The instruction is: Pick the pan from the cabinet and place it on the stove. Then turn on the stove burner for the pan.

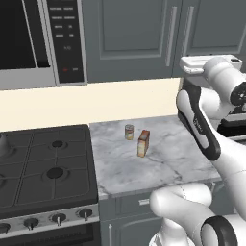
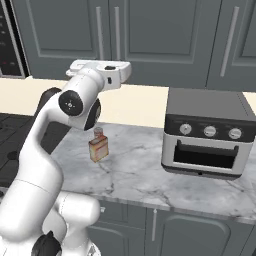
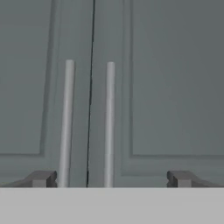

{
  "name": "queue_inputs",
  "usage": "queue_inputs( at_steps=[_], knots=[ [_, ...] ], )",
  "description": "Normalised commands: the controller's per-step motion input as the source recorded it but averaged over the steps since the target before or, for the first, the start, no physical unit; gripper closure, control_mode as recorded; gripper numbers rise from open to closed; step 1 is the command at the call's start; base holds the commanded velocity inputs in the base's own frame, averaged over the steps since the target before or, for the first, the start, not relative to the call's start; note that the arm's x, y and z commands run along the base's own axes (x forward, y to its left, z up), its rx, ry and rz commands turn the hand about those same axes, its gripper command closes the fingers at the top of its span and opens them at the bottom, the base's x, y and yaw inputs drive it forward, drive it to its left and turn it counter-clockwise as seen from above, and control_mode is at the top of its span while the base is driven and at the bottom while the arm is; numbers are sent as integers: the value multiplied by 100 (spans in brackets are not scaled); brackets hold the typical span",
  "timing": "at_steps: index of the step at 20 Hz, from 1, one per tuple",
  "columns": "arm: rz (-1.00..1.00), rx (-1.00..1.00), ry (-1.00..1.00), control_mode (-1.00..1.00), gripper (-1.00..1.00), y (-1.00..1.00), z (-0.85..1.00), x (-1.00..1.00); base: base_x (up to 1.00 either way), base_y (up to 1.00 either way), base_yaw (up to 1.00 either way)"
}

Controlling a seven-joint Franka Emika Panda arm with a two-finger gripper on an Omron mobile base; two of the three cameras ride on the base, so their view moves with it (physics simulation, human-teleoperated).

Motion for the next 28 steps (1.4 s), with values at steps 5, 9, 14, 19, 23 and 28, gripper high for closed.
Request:
queue_inputs(
  at_steps=[5,9,14,19,23,28],
  knots=[
    [0,0,-2,-100,-100,0,0,22,0,0,0],
    [0,0,-2,-100,-100,0,0,24,0,0,0],
    [3,0,-3,-100,-100,0,0,26,0,0,0],
    [4,0,-1,-100,-100,0,0,26,0,0,0],
    [4,0,0,-100,-100,0,0,27,0,0,0],
    [4,0,-1,-100,-100,0,0,26,0,0,0]
  ],
)
